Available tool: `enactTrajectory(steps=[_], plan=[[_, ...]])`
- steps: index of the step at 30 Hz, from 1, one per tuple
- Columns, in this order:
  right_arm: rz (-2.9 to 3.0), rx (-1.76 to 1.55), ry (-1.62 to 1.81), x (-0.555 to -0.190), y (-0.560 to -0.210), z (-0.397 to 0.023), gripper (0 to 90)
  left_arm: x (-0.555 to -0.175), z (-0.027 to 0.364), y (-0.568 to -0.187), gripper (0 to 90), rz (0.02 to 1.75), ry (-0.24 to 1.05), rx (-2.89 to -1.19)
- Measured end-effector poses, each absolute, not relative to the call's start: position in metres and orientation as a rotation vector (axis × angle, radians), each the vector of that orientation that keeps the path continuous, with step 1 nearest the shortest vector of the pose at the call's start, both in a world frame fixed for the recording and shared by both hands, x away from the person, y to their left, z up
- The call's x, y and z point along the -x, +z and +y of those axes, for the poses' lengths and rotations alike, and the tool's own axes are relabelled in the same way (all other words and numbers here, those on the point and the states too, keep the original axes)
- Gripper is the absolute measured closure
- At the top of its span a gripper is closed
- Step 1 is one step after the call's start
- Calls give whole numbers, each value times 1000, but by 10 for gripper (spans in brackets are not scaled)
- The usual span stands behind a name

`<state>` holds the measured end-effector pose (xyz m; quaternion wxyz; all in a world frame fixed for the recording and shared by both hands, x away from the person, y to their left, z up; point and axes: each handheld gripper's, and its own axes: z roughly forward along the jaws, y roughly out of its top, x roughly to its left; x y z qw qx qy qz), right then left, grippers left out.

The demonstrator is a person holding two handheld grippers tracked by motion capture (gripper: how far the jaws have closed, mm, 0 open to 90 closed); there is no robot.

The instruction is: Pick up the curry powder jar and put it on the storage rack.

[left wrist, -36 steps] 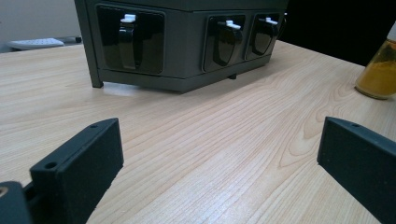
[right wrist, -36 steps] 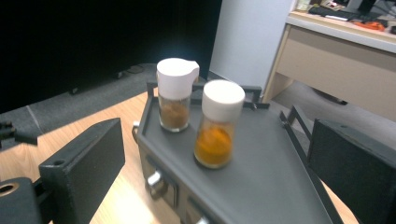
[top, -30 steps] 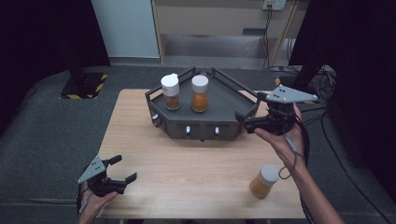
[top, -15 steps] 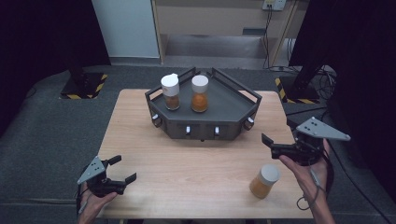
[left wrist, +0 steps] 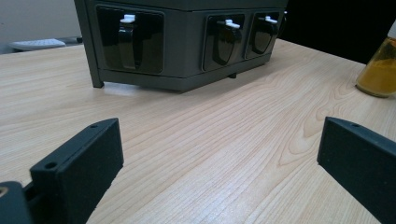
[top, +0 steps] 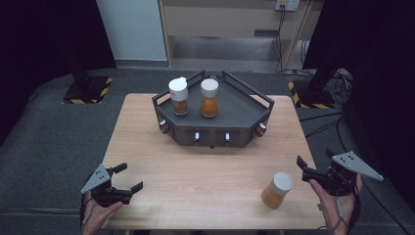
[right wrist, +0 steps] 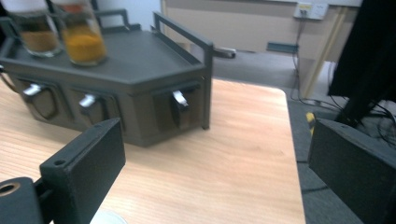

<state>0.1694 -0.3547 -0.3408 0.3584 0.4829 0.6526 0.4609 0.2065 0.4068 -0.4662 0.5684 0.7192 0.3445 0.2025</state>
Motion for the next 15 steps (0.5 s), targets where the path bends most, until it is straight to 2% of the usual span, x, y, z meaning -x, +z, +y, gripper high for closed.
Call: enactTrajectory(steps=[15], plan=[[1639,-1379,1105,-160,-393,-361,41,-207,407,-466,0,806,474,-1693]])
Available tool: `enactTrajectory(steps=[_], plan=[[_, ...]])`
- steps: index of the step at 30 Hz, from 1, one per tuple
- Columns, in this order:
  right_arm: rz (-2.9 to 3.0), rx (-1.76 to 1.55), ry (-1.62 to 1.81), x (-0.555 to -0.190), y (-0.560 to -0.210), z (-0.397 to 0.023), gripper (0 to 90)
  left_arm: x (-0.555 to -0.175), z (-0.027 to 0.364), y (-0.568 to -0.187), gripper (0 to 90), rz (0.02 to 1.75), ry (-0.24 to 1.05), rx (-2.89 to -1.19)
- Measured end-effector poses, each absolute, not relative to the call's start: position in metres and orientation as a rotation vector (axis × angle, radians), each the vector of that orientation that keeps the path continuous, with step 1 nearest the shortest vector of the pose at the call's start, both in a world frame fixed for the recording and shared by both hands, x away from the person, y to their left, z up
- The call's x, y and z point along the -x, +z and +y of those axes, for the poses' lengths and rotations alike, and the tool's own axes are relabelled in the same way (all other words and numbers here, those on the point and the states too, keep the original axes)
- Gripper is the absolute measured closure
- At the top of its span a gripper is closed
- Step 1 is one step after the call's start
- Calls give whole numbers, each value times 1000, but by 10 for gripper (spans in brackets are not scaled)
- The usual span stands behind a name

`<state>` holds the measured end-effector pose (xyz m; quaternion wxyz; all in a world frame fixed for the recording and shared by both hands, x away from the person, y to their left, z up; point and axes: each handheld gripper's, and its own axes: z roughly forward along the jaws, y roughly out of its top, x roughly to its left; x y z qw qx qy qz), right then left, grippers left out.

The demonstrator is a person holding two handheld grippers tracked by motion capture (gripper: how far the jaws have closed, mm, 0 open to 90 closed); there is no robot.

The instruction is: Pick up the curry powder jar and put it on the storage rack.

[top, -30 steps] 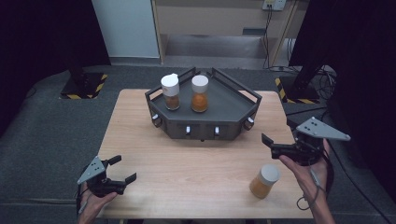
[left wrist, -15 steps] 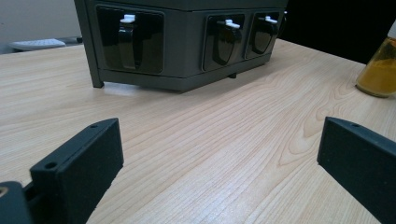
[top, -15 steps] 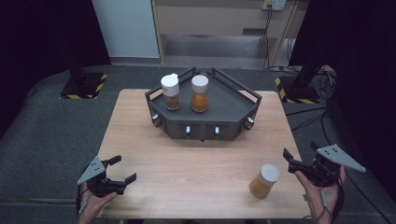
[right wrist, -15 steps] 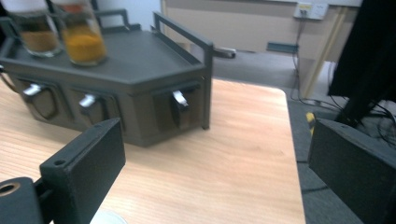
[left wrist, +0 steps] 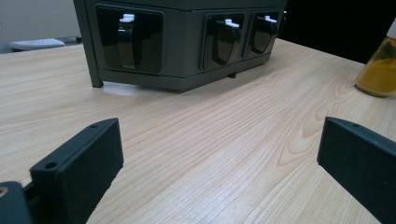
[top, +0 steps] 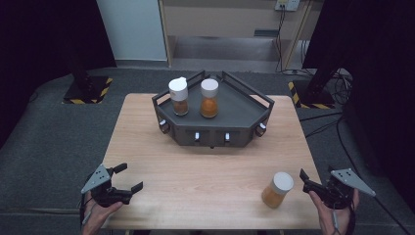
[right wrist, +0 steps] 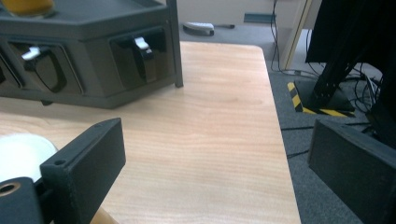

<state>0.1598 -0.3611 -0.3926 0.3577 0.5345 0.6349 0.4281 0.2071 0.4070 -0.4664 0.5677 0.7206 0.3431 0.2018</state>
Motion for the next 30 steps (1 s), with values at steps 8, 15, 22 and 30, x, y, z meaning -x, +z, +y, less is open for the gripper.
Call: enactTrajectory(steps=[8,15,22,30], plan=[[1631,-1389,1100,-160,-405,-362,44,-208,407,-467,0,797,470,-1697],[1639,-1393,1092,-161,-411,-362,45,-208,408,-468,0,794,468,-1694],[1653,-1389,1101,-163,-414,-364,46,-209,408,-468,0,794,463,-1688],[1653,-1394,1105,-163,-414,-365,45,-210,407,-468,0,790,462,-1694]])
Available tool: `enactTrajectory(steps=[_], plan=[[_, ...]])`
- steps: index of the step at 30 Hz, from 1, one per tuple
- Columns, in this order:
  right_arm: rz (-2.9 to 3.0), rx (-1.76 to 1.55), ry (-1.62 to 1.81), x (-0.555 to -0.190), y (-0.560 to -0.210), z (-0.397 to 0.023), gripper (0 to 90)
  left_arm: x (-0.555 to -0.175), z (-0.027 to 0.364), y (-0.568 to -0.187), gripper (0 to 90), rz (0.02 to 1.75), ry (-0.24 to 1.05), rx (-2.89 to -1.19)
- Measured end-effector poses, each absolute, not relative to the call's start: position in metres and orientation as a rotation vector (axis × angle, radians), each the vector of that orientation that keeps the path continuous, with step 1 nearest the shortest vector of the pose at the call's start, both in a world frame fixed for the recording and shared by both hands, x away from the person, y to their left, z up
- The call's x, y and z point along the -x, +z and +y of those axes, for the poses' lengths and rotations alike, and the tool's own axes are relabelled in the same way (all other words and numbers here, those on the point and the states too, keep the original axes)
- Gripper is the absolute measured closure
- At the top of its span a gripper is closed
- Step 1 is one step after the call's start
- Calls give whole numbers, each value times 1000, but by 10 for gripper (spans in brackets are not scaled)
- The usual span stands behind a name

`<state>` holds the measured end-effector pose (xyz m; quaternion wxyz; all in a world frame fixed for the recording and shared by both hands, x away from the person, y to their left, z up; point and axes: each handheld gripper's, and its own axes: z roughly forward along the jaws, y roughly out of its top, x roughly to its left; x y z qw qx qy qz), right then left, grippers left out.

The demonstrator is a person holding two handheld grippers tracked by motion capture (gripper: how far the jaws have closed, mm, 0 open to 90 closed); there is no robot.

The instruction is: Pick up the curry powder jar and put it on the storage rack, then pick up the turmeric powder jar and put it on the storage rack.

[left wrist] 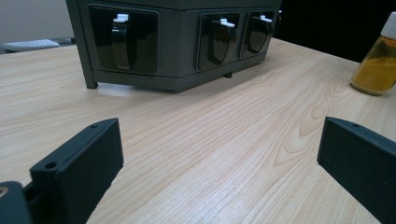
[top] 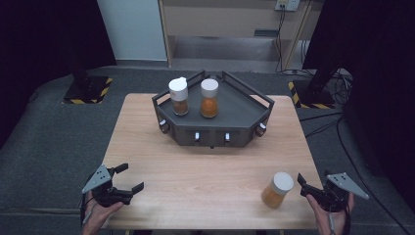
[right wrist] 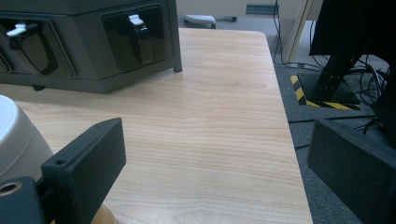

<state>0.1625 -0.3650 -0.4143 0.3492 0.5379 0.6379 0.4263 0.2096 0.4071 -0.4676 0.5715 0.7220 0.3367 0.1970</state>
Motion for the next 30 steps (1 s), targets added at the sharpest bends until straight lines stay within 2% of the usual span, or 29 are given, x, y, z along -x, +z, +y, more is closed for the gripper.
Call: enactTrajectory(steps=[11,30], plan=[[1636,-1372,1187,-160,-398,-371,46,-209,407,-467,0,797,463,-1694],[1862,-1175,1335,-161,-342,-374,40,-209,406,-466,0,795,466,-1708]])
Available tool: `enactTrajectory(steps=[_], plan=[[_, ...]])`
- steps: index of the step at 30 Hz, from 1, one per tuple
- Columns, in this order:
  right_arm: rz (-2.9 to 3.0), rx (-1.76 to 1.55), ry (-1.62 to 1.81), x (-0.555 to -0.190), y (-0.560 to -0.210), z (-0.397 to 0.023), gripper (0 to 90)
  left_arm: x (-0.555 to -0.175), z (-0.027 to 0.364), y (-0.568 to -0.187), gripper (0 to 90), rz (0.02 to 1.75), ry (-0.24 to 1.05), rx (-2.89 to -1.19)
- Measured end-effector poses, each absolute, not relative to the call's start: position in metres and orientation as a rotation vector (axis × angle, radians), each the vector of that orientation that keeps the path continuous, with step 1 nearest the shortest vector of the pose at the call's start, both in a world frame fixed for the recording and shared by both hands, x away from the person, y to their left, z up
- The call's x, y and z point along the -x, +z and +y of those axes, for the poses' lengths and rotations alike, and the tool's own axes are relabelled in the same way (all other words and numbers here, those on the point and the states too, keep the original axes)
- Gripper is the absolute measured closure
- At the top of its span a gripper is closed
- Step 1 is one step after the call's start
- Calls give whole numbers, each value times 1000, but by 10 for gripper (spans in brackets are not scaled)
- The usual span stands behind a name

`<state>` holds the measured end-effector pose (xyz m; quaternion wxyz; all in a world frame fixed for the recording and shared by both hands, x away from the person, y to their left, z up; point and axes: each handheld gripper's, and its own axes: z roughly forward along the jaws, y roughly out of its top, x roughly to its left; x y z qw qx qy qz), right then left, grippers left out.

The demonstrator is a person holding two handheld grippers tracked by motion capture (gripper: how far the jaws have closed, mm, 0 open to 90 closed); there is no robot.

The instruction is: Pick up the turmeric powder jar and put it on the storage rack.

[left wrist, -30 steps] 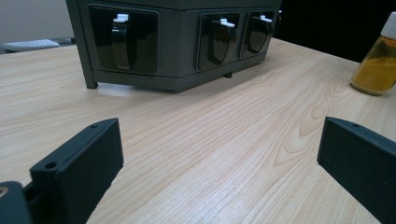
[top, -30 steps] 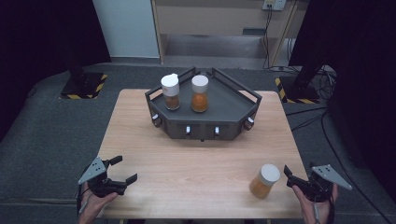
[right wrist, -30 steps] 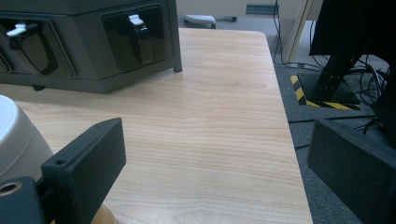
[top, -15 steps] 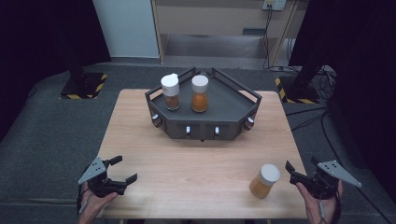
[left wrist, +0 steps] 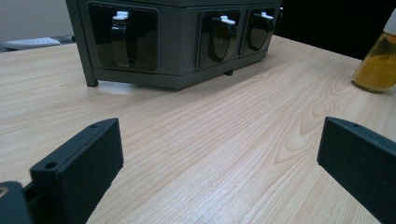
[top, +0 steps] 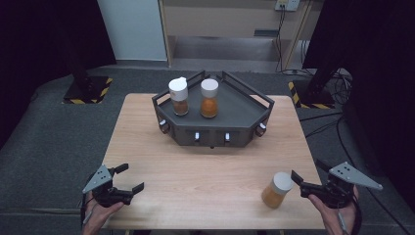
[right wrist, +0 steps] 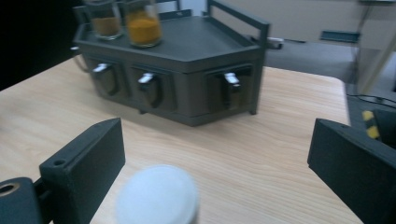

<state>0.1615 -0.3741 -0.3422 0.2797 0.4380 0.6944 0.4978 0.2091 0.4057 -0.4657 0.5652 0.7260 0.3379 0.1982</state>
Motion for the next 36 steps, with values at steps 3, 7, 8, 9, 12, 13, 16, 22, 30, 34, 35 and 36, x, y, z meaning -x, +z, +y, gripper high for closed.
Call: enactTrajectory(steps=[3,7,8,9,12,13,16,22,30,34,35,36], plan=[[1892,-1144,1350,-160,-338,-371,46,-209,406,-466,0,795,466,-1705],[1941,-1117,1349,-161,-334,-366,52,-209,406,-466,0,796,466,-1704],[1952,-1113,1349,-161,-334,-365,53,-209,406,-466,0,797,466,-1705],[1968,-1111,1345,-162,-333,-364,53,-209,406,-466,0,797,467,-1705],[2006,-1104,1320,-164,-336,-359,54,-209,405,-466,0,796,467,-1706],[2014,-1105,1315,-165,-337,-358,54,-209,405,-466,0,795,466,-1706],[2042,-1116,1304,-169,-344,-355,58,-209,405,-466,0,795,466,-1706],[2082,-1129,1257,-175,-359,-347,81,-209,405,-466,0,795,467,-1705],[2124,-1141,1211,-183,-378,-340,180,-209,406,-466,0,795,466,-1705],[2100,-1131,1190,-179,-382,-338,279,-209,405,-466,0,795,466,-1707],[2092,-1129,1189,-178,-383,-338,306,-209,405,-466,0,795,465,-1707],[2088,-1125,1184,-178,-384,-338,329,-209,405,-466,0,795,465,-1707]])
